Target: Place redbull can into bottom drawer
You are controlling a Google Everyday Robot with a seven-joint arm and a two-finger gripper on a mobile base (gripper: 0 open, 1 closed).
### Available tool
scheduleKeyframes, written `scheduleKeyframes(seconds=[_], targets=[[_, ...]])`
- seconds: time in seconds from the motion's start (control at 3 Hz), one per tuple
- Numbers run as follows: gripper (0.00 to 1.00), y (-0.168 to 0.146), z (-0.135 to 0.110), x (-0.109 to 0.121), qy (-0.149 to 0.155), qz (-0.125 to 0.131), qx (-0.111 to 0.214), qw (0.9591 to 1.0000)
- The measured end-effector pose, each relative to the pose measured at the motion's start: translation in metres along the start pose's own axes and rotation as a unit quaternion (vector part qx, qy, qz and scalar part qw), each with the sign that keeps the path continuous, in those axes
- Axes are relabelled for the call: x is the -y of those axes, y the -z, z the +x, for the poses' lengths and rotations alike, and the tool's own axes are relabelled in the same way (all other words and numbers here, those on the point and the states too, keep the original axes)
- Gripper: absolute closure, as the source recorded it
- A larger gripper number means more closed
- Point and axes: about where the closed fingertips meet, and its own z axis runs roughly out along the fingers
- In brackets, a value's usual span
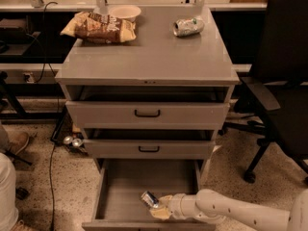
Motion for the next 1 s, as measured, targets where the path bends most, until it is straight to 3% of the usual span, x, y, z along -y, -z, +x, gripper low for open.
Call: scheduleKeyframes(seconds=[0.33,1.0], targets=[[1.00,-0.013,-0.001,0.005,0.015,0.008,-0.006,0.9998],[1.00,-0.066,-0.014,0.036,0.052,-0.020,-0.003,0.9984]])
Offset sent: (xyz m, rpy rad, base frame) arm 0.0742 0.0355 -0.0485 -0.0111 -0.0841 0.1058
